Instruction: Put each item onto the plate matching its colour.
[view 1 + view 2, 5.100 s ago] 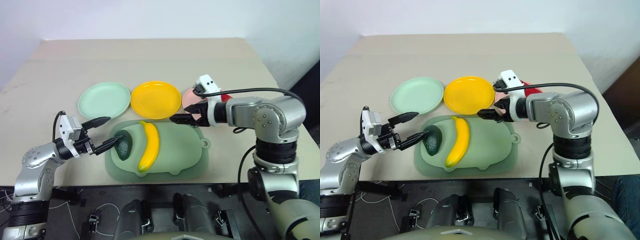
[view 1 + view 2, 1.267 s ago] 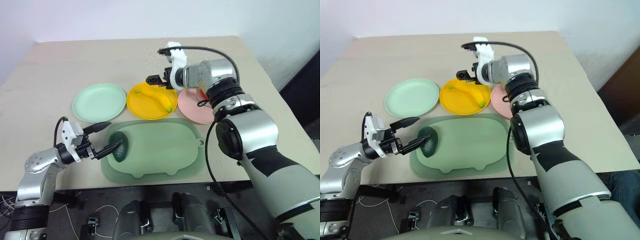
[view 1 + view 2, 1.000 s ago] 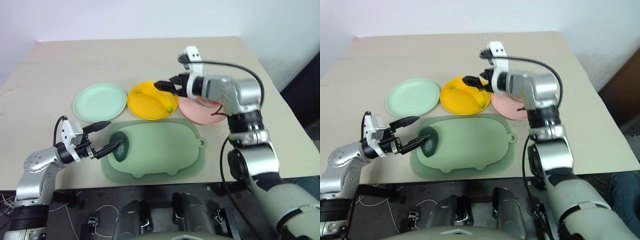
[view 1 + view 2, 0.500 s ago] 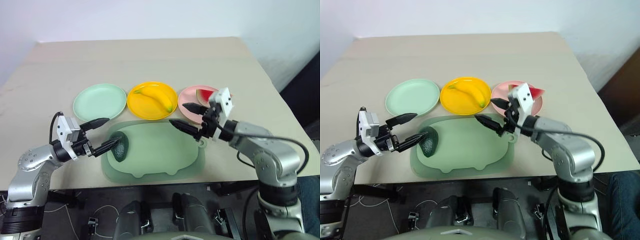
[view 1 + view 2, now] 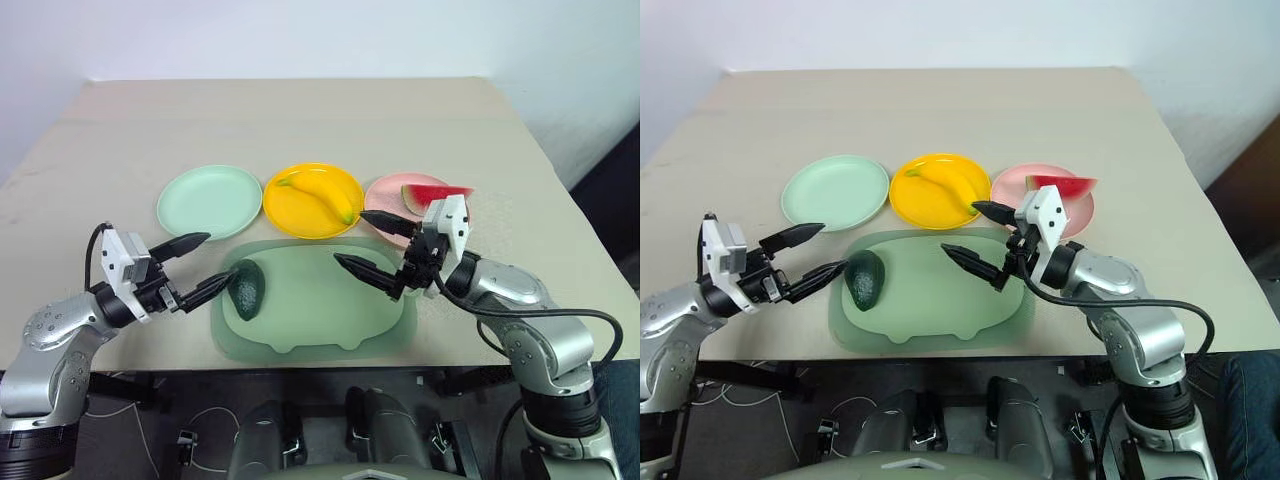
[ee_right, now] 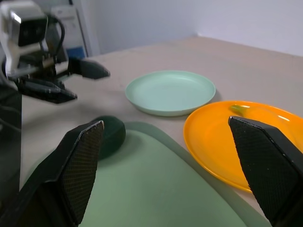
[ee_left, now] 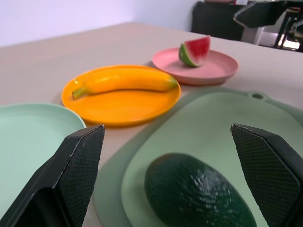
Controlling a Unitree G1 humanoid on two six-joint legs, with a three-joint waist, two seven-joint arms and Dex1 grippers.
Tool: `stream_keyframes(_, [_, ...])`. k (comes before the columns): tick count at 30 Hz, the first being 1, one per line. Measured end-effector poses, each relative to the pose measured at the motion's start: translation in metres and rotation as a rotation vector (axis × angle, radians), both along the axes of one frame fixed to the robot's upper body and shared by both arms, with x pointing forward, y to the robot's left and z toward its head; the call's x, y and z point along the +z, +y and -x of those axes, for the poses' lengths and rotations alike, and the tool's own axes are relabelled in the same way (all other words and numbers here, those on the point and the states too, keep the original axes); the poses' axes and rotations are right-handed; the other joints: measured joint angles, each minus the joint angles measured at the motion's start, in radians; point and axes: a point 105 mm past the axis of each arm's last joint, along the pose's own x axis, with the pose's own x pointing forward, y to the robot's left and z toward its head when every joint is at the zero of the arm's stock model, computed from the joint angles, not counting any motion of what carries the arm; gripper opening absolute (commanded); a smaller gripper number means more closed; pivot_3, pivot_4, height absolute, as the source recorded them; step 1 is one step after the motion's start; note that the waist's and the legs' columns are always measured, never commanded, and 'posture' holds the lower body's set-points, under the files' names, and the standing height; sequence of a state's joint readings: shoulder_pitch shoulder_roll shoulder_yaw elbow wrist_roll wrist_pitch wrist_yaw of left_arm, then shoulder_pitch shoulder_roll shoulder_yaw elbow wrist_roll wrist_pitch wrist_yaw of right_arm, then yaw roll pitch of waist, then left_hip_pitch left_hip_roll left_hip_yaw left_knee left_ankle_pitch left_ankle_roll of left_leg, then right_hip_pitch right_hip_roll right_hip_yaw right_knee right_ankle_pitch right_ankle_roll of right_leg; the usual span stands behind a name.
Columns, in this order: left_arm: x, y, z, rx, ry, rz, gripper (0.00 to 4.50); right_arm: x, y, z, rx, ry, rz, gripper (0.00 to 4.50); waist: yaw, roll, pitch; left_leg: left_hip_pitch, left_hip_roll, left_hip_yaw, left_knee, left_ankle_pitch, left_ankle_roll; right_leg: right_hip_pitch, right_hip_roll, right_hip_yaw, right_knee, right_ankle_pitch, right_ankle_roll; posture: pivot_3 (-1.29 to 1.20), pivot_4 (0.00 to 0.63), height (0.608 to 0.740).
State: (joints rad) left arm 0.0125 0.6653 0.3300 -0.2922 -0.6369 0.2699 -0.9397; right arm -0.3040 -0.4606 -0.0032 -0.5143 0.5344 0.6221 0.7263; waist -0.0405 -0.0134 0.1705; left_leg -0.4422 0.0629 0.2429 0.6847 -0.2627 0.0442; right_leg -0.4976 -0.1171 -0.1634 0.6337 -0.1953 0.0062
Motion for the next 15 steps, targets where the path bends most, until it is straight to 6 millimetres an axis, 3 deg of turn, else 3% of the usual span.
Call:
stream_keyframes(8, [-0.001, -0.013, 0.010, 0.040, 0.052, 0.030, 4.50, -0.004, 0.003, -0.003, 0.024, 0.018, -0.003, 4.48, 0.000, 0.000, 0.000, 0.000, 0.000, 0.000, 0.000, 0.000, 0.000, 0.000, 0.000, 0.000, 0.000, 0.000, 0.000, 0.00, 0.150, 0.696])
stream_keyframes(15, [-0.018, -0.015, 0.011, 0.166, 0.162, 0.045, 4.50, -0.008, 0.003, -0.003, 0.048, 0.029, -0.009, 4.48, 0.002, 0.000, 0.000, 0.000, 0.000, -0.001, 0.000, 0.000, 0.000, 0.001, 0.000, 0.000, 0.000, 0.000, 0.000, 0.00, 0.150, 0.696])
